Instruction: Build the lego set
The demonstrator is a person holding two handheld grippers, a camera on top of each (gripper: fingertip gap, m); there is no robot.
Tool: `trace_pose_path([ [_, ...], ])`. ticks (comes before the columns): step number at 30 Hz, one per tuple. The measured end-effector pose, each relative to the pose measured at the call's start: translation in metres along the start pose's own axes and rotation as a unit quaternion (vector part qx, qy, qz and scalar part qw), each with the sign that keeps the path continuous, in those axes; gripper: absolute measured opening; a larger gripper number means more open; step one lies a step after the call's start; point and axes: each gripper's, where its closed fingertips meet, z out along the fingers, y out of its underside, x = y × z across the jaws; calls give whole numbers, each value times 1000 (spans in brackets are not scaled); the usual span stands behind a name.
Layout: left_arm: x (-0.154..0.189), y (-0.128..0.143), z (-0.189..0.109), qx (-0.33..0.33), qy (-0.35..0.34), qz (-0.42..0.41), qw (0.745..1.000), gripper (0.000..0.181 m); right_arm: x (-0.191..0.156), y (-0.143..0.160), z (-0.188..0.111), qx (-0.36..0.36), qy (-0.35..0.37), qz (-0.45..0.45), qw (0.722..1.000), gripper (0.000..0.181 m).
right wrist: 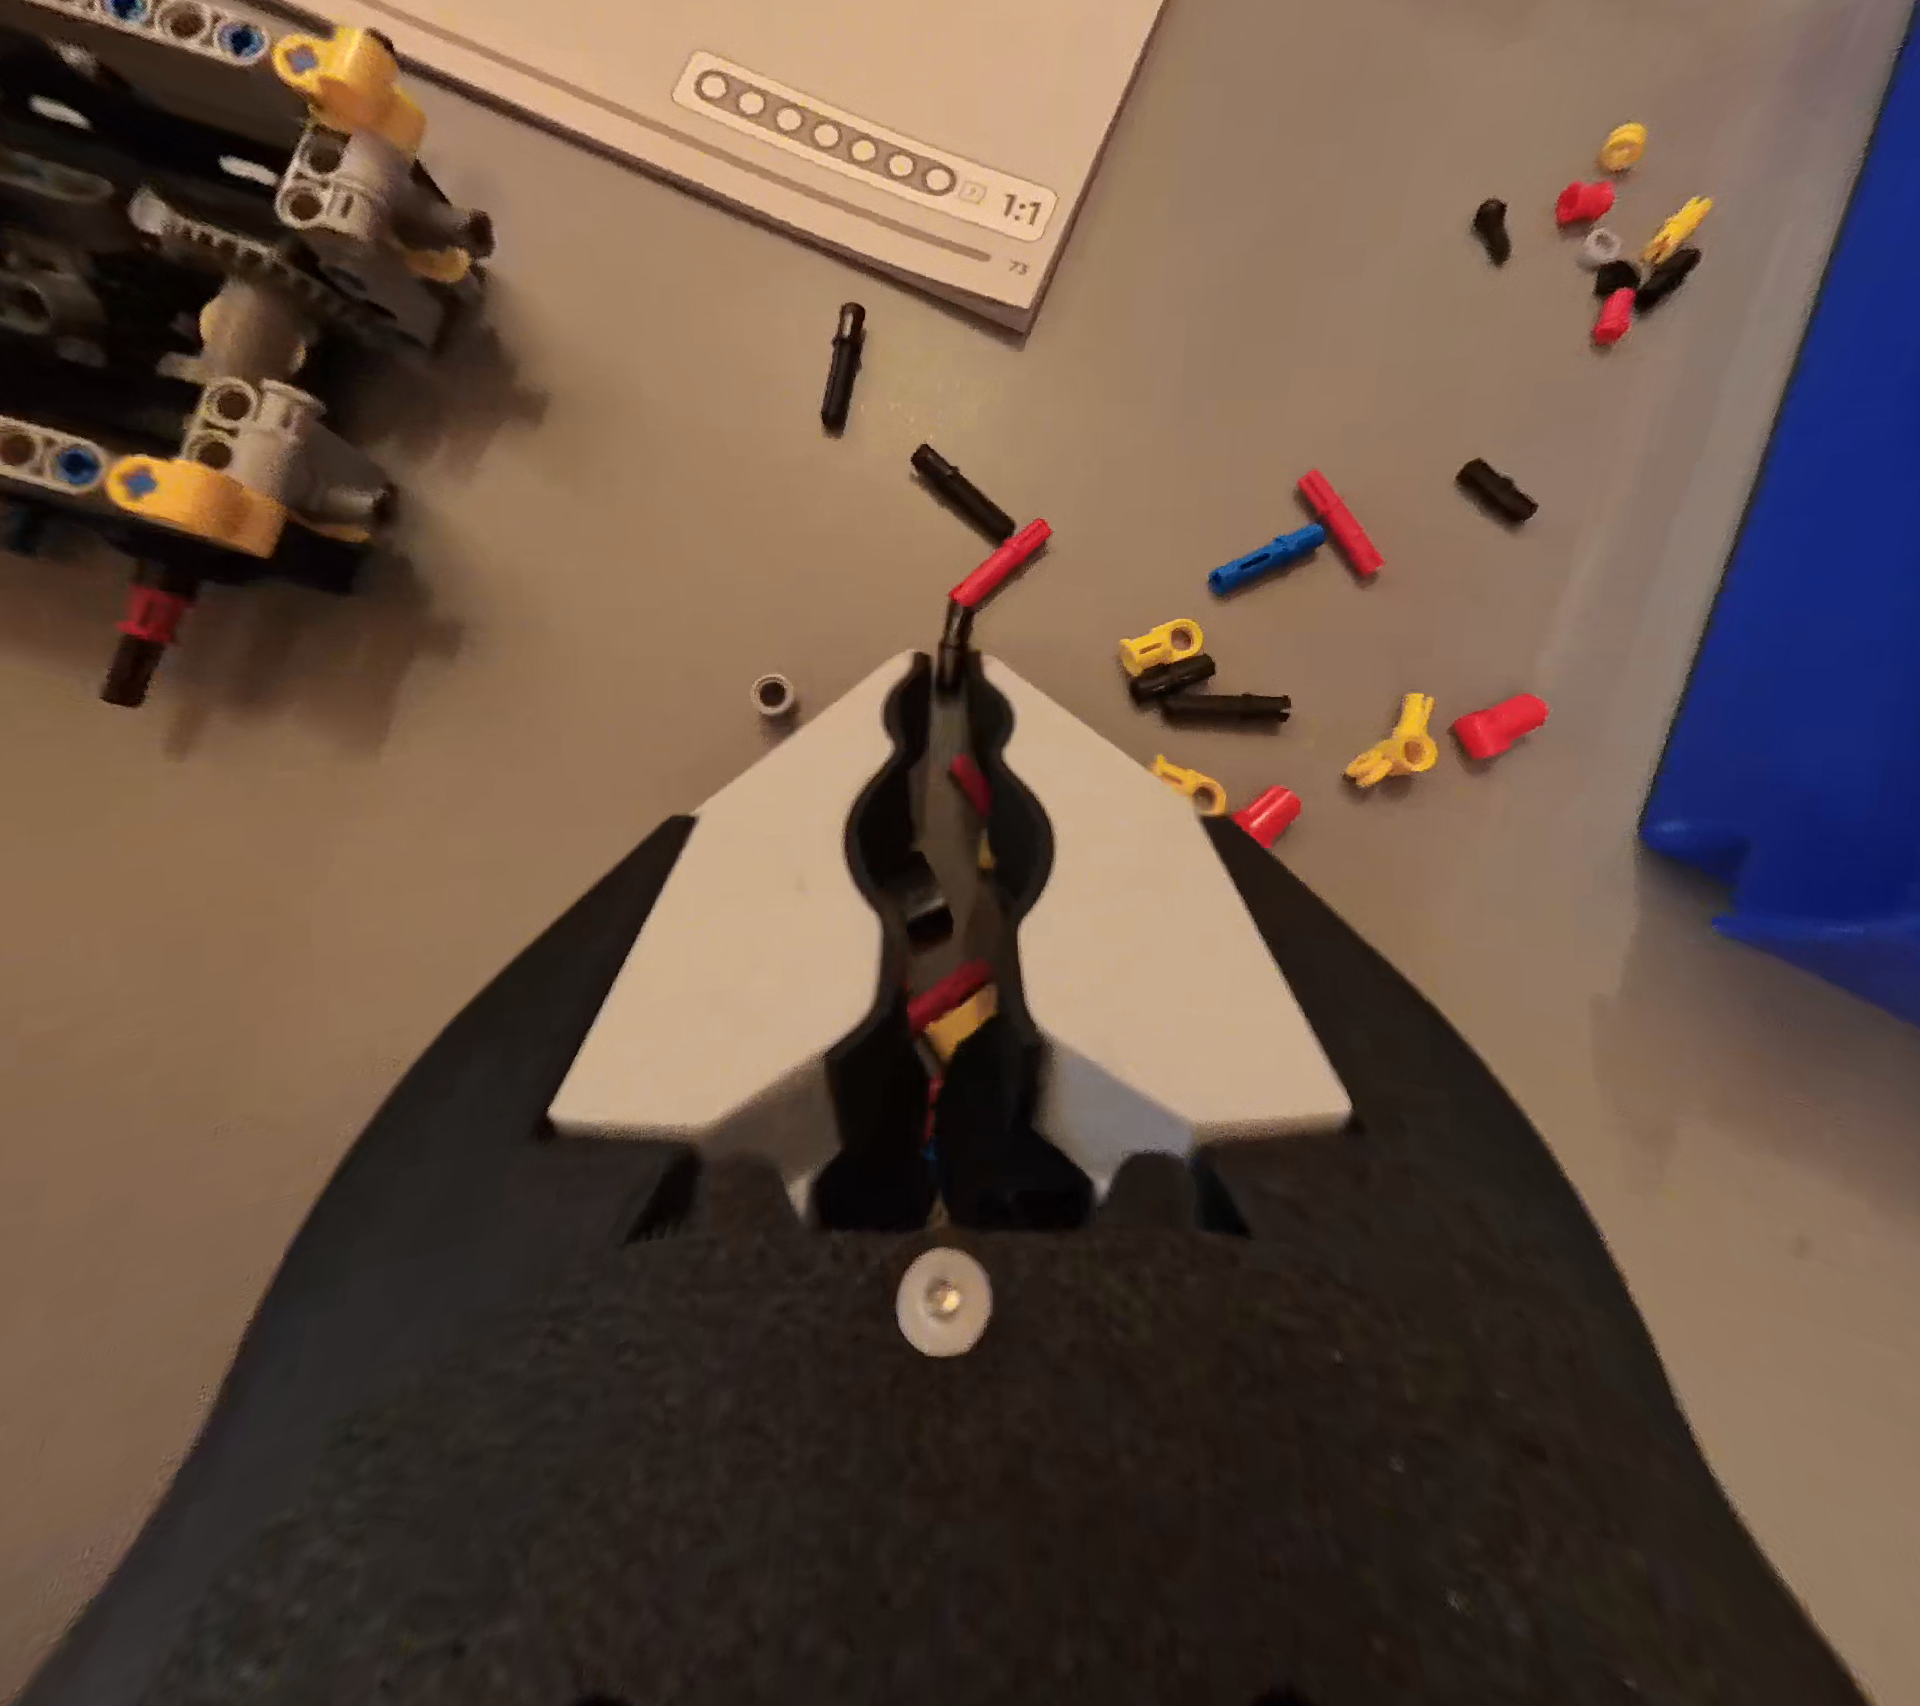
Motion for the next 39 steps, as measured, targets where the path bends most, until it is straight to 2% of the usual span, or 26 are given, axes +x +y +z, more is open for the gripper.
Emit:
trace_pose_path([
  [4,1,2,0,-2,6,-3,1000,42,0,-1,0,0,25,-42,999,4],
  [6,0,3,-1,-4,2,0,1000,42,-6,-3,-10,-2,9,-40,999,4],
  [7,-1,3,-1,-5,1,1,1000,42,-17,-7,-20,8,-16,-43,999,4],
  [9,-2,3,-2,-3,-1,-1,1000,42,-66,-14,-44,39,-134,-83,987,4],
  [11,-2,3,-2,-3,0,-5,1000,41,-113,-3,-59,37,-207,-142,967,4],
  [13,-1,5,-1,-10,4,-8,1000,41,-142,11,-56,25,-219,-173,960,4],
  [18,5,12,2,-23,11,-3,1000,40,-167,24,-42,7,-202,-154,967,4],
  [22,8,14,2,-28,13,4,1000,40,-167,26,-42,14,-179,-161,971,5],
  [24,10,14,2,-28,16,3,999,40,-163,25,-45,18,-182,-140,973,21],
  [26,10,15,2,-29,18,2,999,40,-133,24,-52,30,-146,-116,982,21],
  [29,10,15,1,-29,18,2,999,40,-60,39,-57,8,-46,-67,997,21],
  [31,11,16,2,-30,19,1,999,40,-40,45,-56,4,-38,-31,999,20],
  [35,13,18,3,-34,20,7,999,40,-46,43,-46,5,-51,-38,998,18],
  [39,13,19,3,-37,16,14,999,40,-46,43,-42,-1,-34,-67,997,5],
])
